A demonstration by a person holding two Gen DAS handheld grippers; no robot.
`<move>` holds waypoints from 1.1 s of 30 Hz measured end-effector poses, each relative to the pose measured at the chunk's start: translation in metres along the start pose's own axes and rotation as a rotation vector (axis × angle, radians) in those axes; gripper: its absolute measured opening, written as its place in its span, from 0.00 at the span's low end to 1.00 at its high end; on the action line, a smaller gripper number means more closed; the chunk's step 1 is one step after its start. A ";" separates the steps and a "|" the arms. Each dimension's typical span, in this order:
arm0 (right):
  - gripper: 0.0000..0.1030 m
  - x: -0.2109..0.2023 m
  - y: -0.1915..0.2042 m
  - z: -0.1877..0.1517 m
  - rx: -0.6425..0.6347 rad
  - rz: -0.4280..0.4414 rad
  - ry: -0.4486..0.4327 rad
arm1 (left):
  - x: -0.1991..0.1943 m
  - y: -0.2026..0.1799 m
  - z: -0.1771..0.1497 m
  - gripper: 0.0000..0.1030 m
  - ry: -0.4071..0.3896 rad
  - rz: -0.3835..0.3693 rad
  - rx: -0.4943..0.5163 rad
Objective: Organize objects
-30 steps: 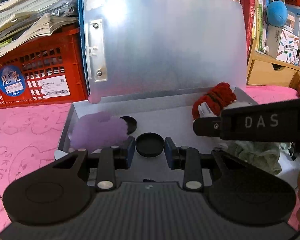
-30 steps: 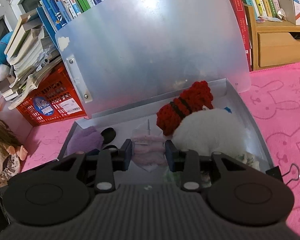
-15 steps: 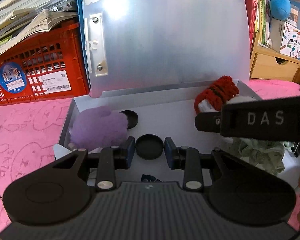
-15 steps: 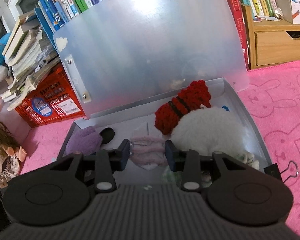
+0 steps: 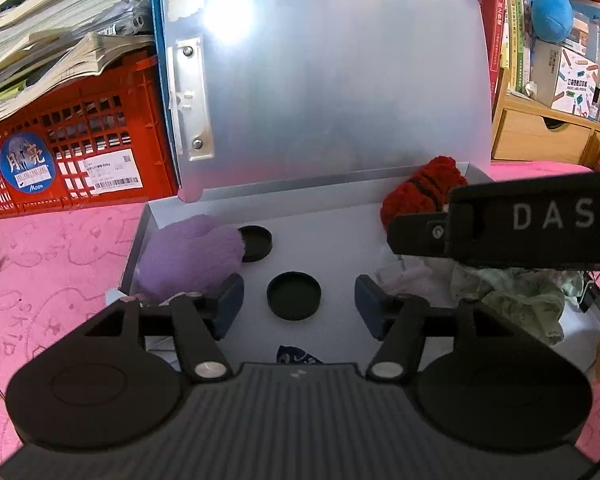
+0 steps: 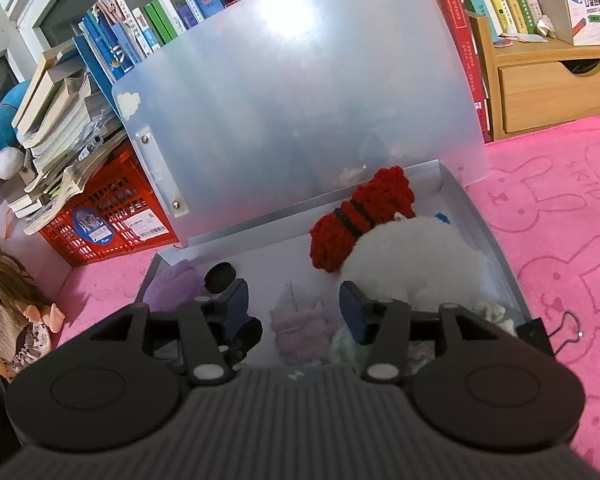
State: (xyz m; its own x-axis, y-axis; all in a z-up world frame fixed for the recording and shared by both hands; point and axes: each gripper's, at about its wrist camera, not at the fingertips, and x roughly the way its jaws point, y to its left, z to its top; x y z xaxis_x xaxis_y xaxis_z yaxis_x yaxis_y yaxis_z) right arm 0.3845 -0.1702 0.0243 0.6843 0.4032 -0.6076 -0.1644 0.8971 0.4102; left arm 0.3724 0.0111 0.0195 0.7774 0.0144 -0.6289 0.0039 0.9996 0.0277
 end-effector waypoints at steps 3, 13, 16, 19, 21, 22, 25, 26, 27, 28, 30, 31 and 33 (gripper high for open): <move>0.65 -0.004 0.000 0.000 -0.005 -0.005 -0.005 | -0.003 -0.001 0.000 0.69 -0.003 0.003 0.000; 0.68 -0.018 0.000 0.000 -0.021 -0.023 -0.027 | -0.013 -0.002 0.001 0.72 -0.012 0.016 0.003; 0.69 -0.023 -0.001 0.000 -0.024 -0.029 -0.034 | -0.018 -0.001 0.001 0.76 -0.020 0.015 0.002; 0.78 -0.029 -0.001 -0.001 -0.036 -0.041 -0.053 | -0.025 -0.002 0.001 0.80 -0.029 0.016 0.001; 0.85 -0.033 -0.001 -0.001 -0.042 -0.040 -0.067 | -0.029 -0.002 0.000 0.82 -0.031 0.013 0.005; 0.86 -0.036 -0.002 -0.001 -0.042 -0.036 -0.072 | -0.030 -0.001 0.000 0.82 -0.031 0.013 0.007; 0.89 -0.044 -0.002 0.000 -0.048 -0.042 -0.085 | -0.036 -0.001 -0.002 0.88 -0.036 0.025 0.009; 0.89 -0.047 -0.002 -0.001 -0.052 -0.045 -0.088 | -0.039 -0.001 -0.002 0.89 -0.042 0.029 0.010; 0.90 -0.049 -0.002 -0.001 -0.059 -0.052 -0.090 | -0.043 -0.001 -0.003 0.90 -0.045 0.031 0.010; 0.90 -0.051 -0.002 -0.002 -0.066 -0.059 -0.092 | -0.045 0.000 -0.003 0.90 -0.048 0.033 0.010; 0.91 -0.057 -0.002 -0.004 -0.078 -0.076 -0.096 | -0.051 0.001 -0.004 0.91 -0.050 0.035 0.006; 0.91 -0.059 -0.002 -0.006 -0.084 -0.082 -0.100 | -0.054 0.002 -0.005 0.91 -0.050 0.036 0.003; 0.91 -0.067 -0.001 -0.010 -0.107 -0.095 -0.115 | -0.061 0.004 -0.006 0.91 -0.053 0.036 -0.006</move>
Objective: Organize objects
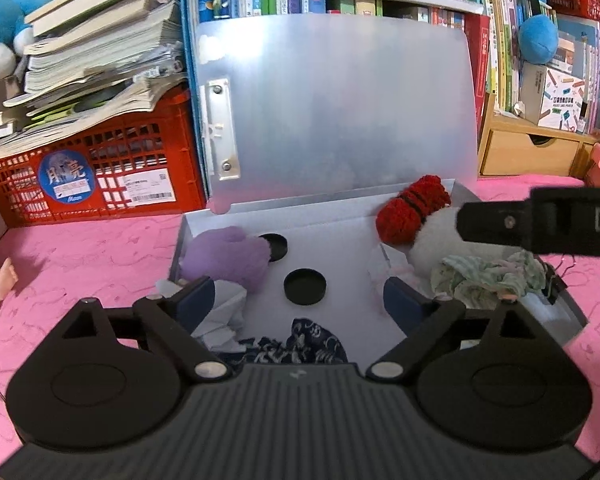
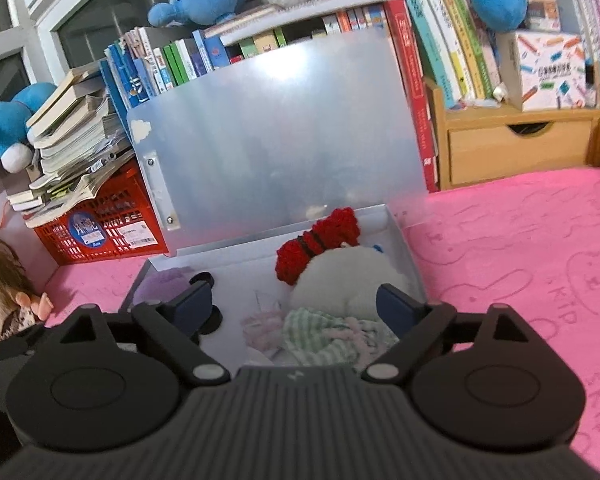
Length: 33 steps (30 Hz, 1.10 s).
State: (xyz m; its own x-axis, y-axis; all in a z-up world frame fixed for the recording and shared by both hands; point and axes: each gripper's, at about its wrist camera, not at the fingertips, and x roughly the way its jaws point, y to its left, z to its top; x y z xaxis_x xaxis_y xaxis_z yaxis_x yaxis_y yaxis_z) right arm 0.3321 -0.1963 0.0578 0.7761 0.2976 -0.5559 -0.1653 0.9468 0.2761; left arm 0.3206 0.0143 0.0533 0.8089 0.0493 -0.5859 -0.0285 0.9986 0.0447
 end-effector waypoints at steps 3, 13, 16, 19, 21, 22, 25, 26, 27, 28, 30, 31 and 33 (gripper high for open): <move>0.92 -0.013 0.001 -0.005 -0.035 -0.022 -0.017 | -0.013 0.001 -0.004 0.92 -0.009 0.010 0.003; 0.92 -0.058 0.000 -0.019 -0.063 -0.075 -0.048 | -0.065 0.007 -0.018 0.92 -0.055 -0.002 -0.011; 0.92 -0.073 0.001 -0.026 -0.066 -0.086 -0.059 | -0.082 0.007 -0.024 0.92 -0.068 -0.018 -0.025; 0.93 -0.090 -0.001 -0.034 -0.071 -0.101 -0.079 | -0.101 0.005 -0.032 0.93 -0.077 -0.029 -0.027; 0.93 -0.100 -0.003 -0.039 -0.064 -0.105 -0.082 | -0.113 0.002 -0.039 0.93 -0.087 -0.034 -0.020; 0.93 -0.104 -0.005 -0.041 -0.057 -0.102 -0.083 | -0.119 0.001 -0.043 0.93 -0.093 -0.035 -0.019; 0.94 -0.117 -0.008 -0.050 -0.044 -0.092 -0.088 | -0.135 0.000 -0.055 0.93 -0.108 -0.046 -0.026; 0.94 -0.121 -0.009 -0.054 -0.048 -0.091 -0.090 | -0.140 0.000 -0.060 0.93 -0.110 -0.053 -0.026; 0.95 -0.124 -0.009 -0.058 -0.054 -0.091 -0.093 | -0.143 0.000 -0.064 0.93 -0.110 -0.056 -0.026; 0.95 -0.127 -0.009 -0.062 -0.060 -0.090 -0.094 | -0.146 -0.001 -0.069 0.93 -0.110 -0.057 -0.026; 0.97 -0.131 -0.008 -0.073 -0.072 -0.087 -0.093 | -0.152 -0.002 -0.079 0.93 -0.111 -0.052 -0.028; 0.97 -0.133 -0.008 -0.077 -0.079 -0.087 -0.094 | -0.154 -0.002 -0.084 0.93 -0.111 -0.050 -0.030; 0.98 -0.136 -0.006 -0.088 -0.106 -0.091 -0.095 | -0.156 -0.002 -0.095 0.93 -0.105 -0.049 -0.037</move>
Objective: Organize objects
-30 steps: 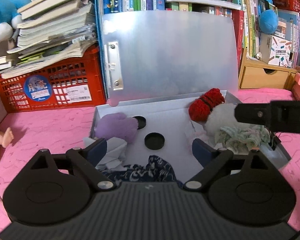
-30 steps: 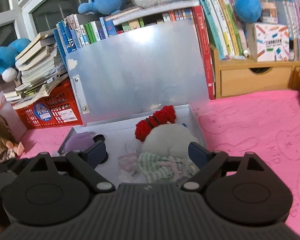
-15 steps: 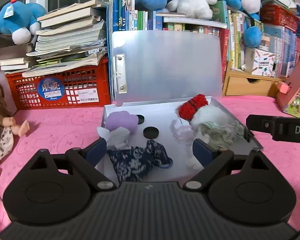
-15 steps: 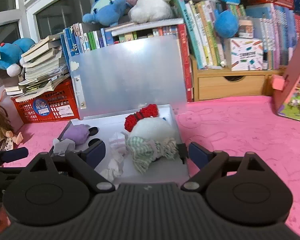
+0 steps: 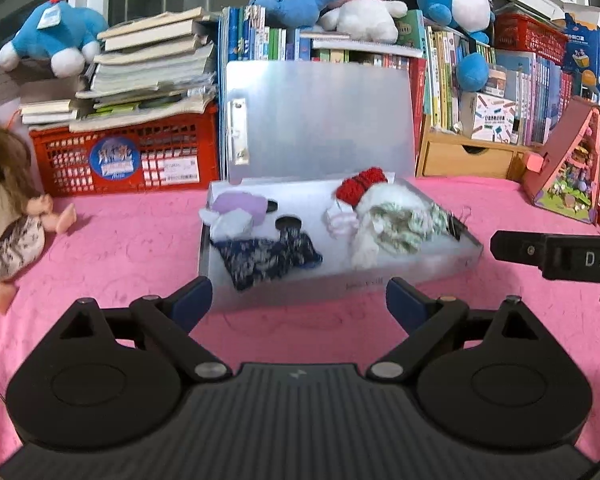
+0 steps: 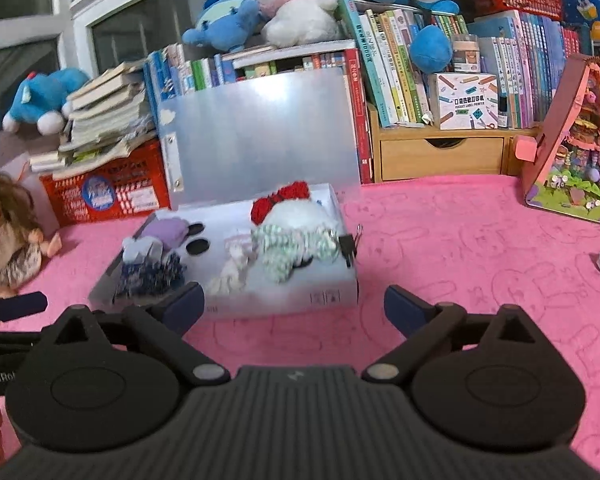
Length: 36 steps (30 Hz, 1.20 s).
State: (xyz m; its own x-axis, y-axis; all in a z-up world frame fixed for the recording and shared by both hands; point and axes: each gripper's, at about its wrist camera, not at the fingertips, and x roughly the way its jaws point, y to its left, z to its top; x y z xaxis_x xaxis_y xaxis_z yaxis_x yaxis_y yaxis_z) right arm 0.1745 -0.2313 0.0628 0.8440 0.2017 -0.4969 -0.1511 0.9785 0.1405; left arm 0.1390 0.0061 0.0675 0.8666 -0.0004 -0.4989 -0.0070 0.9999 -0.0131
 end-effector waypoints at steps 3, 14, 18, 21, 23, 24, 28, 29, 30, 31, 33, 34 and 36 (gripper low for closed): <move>0.98 -0.004 0.005 -0.014 -0.043 -0.011 0.000 | -0.002 0.000 -0.015 0.93 0.012 0.006 -0.011; 0.99 0.002 0.014 -0.059 -0.109 -0.032 0.056 | 0.007 -0.002 -0.053 0.93 0.059 0.053 0.007; 0.99 0.008 0.013 -0.068 -0.108 -0.035 0.079 | 0.014 0.000 -0.061 0.93 0.087 0.058 -0.006; 0.99 0.012 0.012 -0.073 -0.113 -0.037 0.093 | 0.019 0.001 -0.065 0.93 0.108 0.067 -0.014; 0.99 0.015 0.013 -0.075 -0.112 -0.036 0.107 | 0.022 0.001 -0.067 0.94 0.129 0.070 -0.018; 0.99 0.016 0.013 -0.075 -0.111 -0.033 0.114 | 0.023 0.001 -0.068 0.95 0.129 0.070 -0.019; 1.00 0.021 0.013 -0.075 -0.109 -0.027 0.136 | 0.024 0.002 -0.068 0.98 0.133 0.062 -0.023; 1.00 0.022 0.014 -0.075 -0.116 -0.032 0.139 | 0.025 0.002 -0.069 0.99 0.135 0.065 -0.023; 1.00 0.022 0.015 -0.076 -0.125 -0.037 0.142 | 0.025 0.002 -0.069 1.00 0.137 0.067 -0.024; 1.00 0.023 0.017 -0.076 -0.132 -0.042 0.145 | 0.025 0.002 -0.069 1.00 0.138 0.070 -0.025; 1.00 0.025 0.019 -0.077 -0.148 -0.054 0.150 | 0.025 0.002 -0.070 1.00 0.138 0.070 -0.027; 1.00 0.025 0.020 -0.077 -0.151 -0.056 0.151 | 0.025 0.002 -0.070 1.00 0.138 0.071 -0.028; 1.00 0.025 0.020 -0.077 -0.148 -0.054 0.152 | 0.025 0.002 -0.070 1.00 0.137 0.070 -0.029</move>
